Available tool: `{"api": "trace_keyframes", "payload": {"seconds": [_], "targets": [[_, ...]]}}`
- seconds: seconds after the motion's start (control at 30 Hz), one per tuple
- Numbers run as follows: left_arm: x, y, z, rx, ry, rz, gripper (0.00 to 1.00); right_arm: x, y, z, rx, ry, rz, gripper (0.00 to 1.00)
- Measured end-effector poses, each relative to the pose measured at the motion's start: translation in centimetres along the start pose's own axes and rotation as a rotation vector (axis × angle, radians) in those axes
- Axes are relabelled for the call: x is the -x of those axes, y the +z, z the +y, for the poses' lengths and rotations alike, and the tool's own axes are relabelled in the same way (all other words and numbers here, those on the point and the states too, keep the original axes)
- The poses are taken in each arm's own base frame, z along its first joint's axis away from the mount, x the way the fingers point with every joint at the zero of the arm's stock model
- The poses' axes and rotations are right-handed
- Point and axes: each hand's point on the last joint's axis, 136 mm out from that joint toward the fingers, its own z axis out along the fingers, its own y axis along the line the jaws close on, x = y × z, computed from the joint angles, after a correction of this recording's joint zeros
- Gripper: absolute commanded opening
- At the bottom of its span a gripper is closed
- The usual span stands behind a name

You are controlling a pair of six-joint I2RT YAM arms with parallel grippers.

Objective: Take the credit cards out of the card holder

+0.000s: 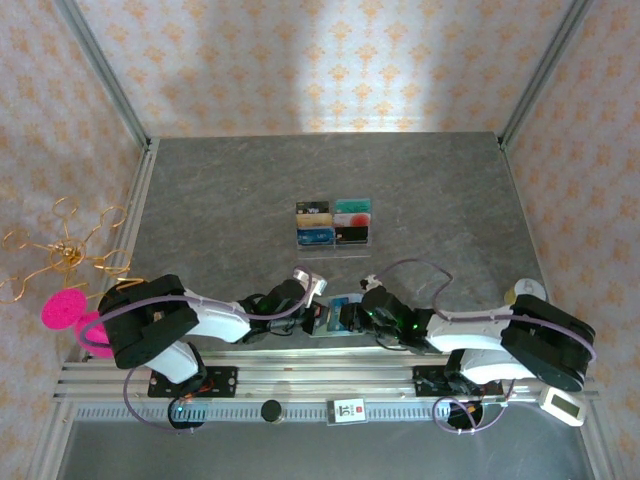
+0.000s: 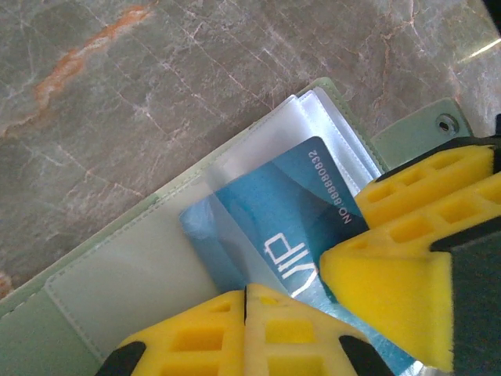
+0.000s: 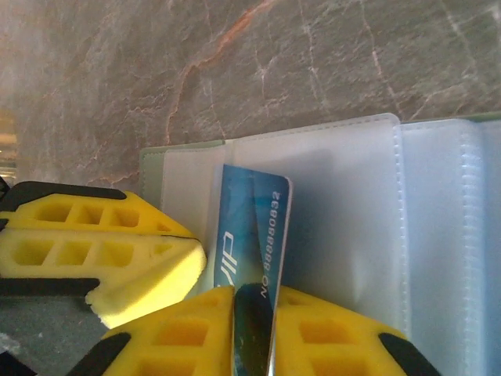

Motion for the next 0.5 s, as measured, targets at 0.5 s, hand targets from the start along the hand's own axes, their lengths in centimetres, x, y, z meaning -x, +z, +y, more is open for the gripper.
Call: {"api": "trace_keyframes", "payload": {"seconds": [0.5], "targets": [[2.6, -1.9, -0.7, -0.028, -0.016, -0.085, 0.00, 4.8, -5.9, 1.0, -0.005, -0.036, -0.233, 0.00]]}}
